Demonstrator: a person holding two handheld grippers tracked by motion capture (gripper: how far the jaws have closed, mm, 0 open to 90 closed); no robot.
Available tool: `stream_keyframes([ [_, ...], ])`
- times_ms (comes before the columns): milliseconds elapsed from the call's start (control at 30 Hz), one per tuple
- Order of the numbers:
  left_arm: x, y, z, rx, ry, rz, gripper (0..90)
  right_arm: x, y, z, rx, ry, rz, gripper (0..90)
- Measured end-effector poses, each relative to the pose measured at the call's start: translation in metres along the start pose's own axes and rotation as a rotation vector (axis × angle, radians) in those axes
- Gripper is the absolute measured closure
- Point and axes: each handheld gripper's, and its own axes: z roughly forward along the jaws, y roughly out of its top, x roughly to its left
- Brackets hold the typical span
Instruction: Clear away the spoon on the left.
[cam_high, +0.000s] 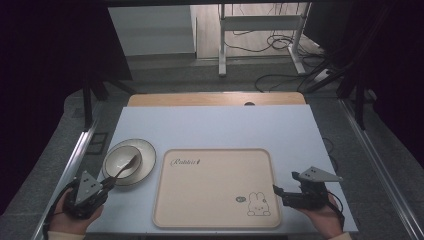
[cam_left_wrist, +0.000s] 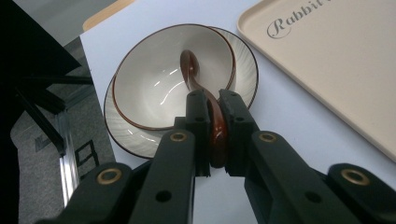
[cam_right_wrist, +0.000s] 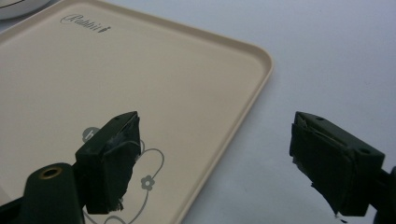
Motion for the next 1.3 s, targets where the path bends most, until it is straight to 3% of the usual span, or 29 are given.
stream_keyframes([
  [733, 0.014, 0.012, -0.028, -0.080, 0.015, -0.025, 84.4, 0.001, 0.000, 0.001, 0.009, -0.008, -0.005, 16.6],
  [1000, 0.018, 0.012, -0.033, -0.112, 0.011, -0.060, 84.4, 0.001, 0.000, 0.000, 0.007, -0.010, -0.006, 16.6],
  [1300, 0.018, 0.021, -0.040, -0.137, 0.016, -0.047, 84.4, 0.001, 0.000, 0.001, 0.009, -0.011, -0.005, 16.6],
])
